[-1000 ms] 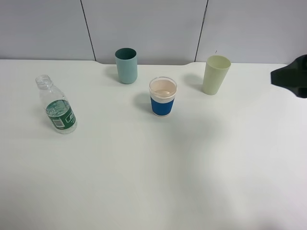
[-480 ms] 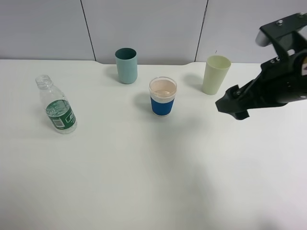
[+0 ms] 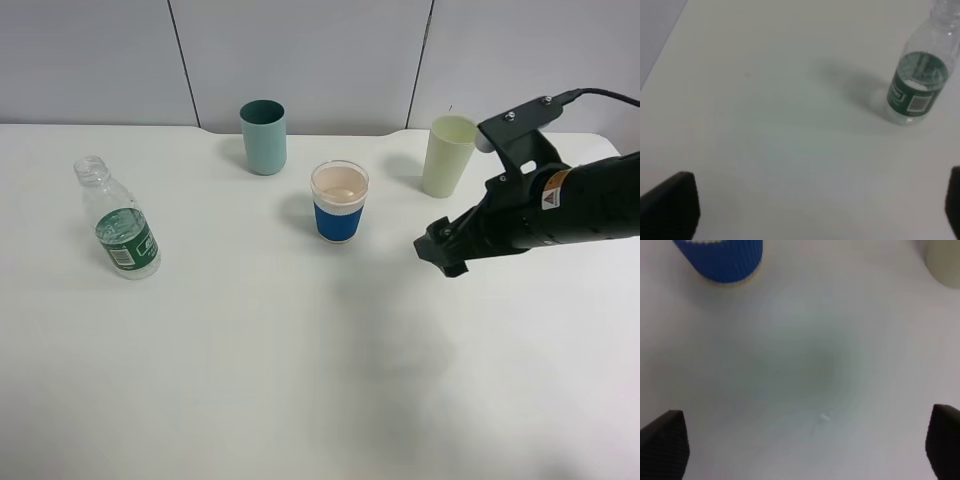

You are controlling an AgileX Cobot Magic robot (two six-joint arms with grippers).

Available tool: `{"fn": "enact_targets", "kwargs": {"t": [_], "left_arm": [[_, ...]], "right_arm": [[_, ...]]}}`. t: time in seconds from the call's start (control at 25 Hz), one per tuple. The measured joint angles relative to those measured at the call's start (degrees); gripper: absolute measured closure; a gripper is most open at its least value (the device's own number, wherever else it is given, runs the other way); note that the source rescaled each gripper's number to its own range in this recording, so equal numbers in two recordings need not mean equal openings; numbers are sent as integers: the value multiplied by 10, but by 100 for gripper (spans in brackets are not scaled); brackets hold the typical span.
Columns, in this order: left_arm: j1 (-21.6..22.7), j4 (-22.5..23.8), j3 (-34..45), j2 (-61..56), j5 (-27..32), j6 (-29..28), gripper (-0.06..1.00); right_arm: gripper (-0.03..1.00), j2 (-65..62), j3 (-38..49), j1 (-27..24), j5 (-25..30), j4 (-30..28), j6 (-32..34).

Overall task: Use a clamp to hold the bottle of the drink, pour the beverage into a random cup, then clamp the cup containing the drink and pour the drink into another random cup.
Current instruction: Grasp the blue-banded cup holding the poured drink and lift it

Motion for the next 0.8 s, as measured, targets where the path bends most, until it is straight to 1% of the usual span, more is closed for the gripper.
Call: {"fn": "enact_targets", "kwargs": {"t": [0.08,0.24,0.32,0.52,0.64,0.68,0.8], "left_arm": [[0,0,0,0,0,0,-6],[0,0,0,0,0,0,-6],[0,0,0,0,0,0,-6],[0,0,0,0,0,0,-6],[0,0,0,0,0,0,-6],[0,0,0,0,0,0,-6],[0,0,0,0,0,0,-6]], "right_arm": [[12,19,2,0,-35,-1,0],[0,63,2,0,-83,-5,0],[-2,85,2,0,-102,-5,0],[-3,134,2,0,-158,-30,2],[-3,160,2,0,-208,-49,4],[-3,169,2,0,-233,-55,4],[-3,198,1,0,-291,-60,4]]}}
